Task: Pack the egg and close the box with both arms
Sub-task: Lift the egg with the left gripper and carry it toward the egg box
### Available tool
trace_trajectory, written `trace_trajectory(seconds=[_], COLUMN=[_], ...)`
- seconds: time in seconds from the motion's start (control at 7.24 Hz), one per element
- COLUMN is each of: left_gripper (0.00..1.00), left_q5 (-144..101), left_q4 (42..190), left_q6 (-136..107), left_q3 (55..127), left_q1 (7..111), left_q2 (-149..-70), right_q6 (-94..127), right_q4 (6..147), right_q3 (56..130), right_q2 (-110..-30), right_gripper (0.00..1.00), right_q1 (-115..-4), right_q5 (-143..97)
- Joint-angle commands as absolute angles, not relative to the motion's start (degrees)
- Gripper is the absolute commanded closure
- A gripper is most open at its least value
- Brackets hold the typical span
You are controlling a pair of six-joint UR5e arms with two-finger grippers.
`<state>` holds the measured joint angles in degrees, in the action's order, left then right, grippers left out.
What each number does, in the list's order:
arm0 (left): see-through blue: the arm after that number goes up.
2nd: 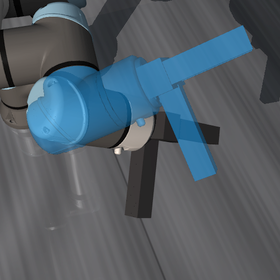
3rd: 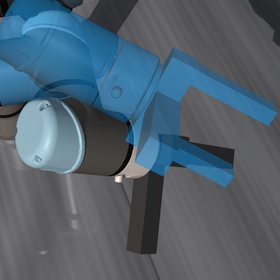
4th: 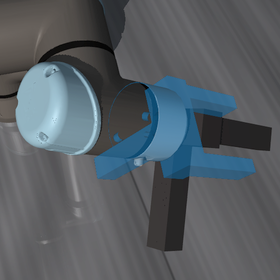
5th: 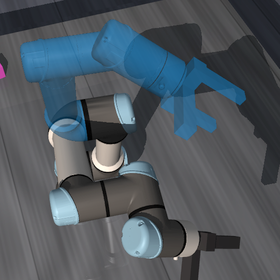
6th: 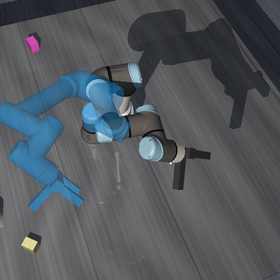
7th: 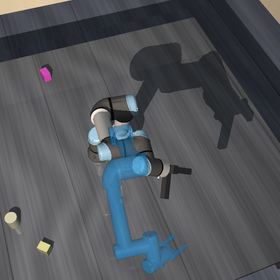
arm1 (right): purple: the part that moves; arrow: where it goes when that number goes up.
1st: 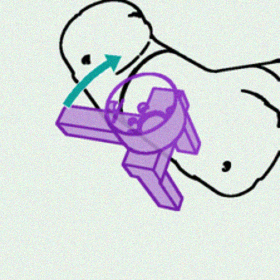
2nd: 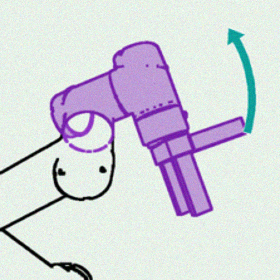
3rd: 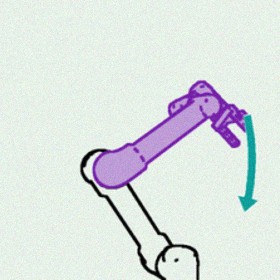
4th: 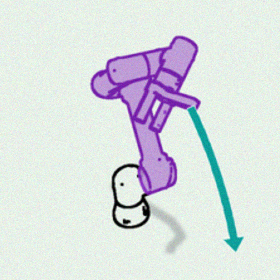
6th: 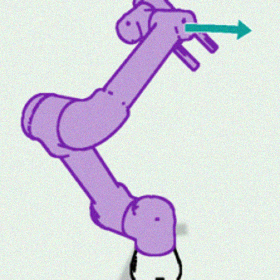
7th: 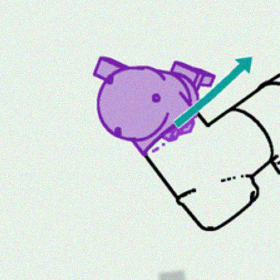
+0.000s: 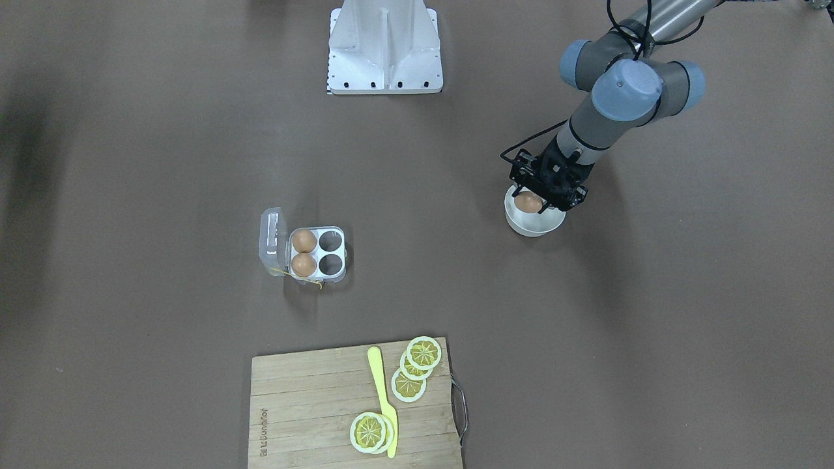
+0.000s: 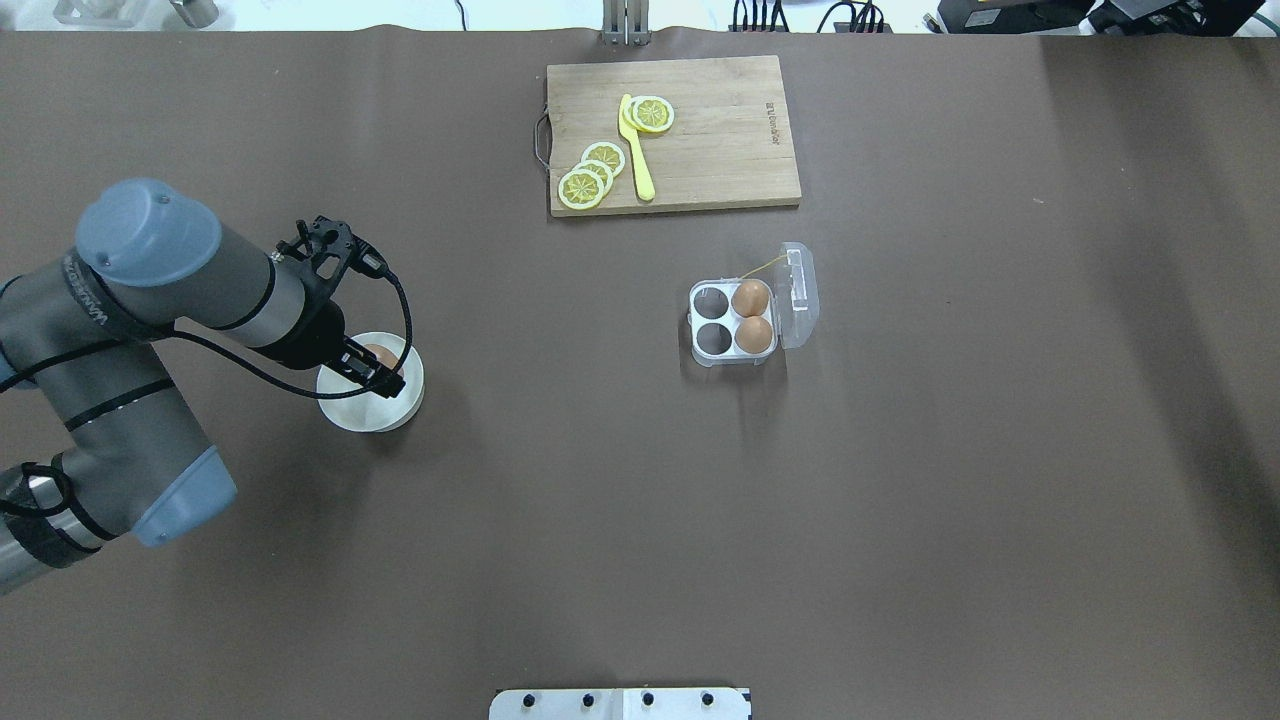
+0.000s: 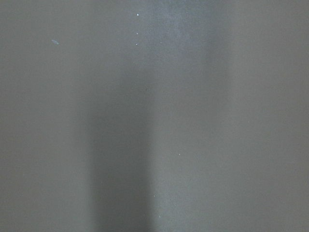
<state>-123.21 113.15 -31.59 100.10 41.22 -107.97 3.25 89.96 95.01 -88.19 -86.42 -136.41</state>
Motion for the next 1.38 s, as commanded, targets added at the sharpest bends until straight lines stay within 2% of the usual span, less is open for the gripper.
trace_trajectory(seconds=[0.0,0.55,0.69,1.24], left_gripper=[0.54,0.54,0.54,0.54], left_q5=[-126.6,-126.2,-125.9,-113.3], left_q4=[113.4,113.5,114.7,130.1], left_q6=[-32.2,-47.9,-49.3,-61.6], left_q3=[100.6,96.1,95.1,82.7], left_q1=[45.1,45.1,45.1,40.6], left_q2=[-110.1,-123.8,-125.2,-134.5], right_q6=[3.3,3.3,3.3,3.2], right_q4=[90.0,89.9,90.0,90.0], right_q3=[95.0,94.9,94.9,94.8], right_q2=[-88.2,-87.9,-88.0,-88.2], right_gripper=[0.0,0.0,0.0,0.0], right_q1=[-86.6,-86.7,-87.0,-87.8], right_q5=[-136.4,-136.4,-136.5,-136.5])
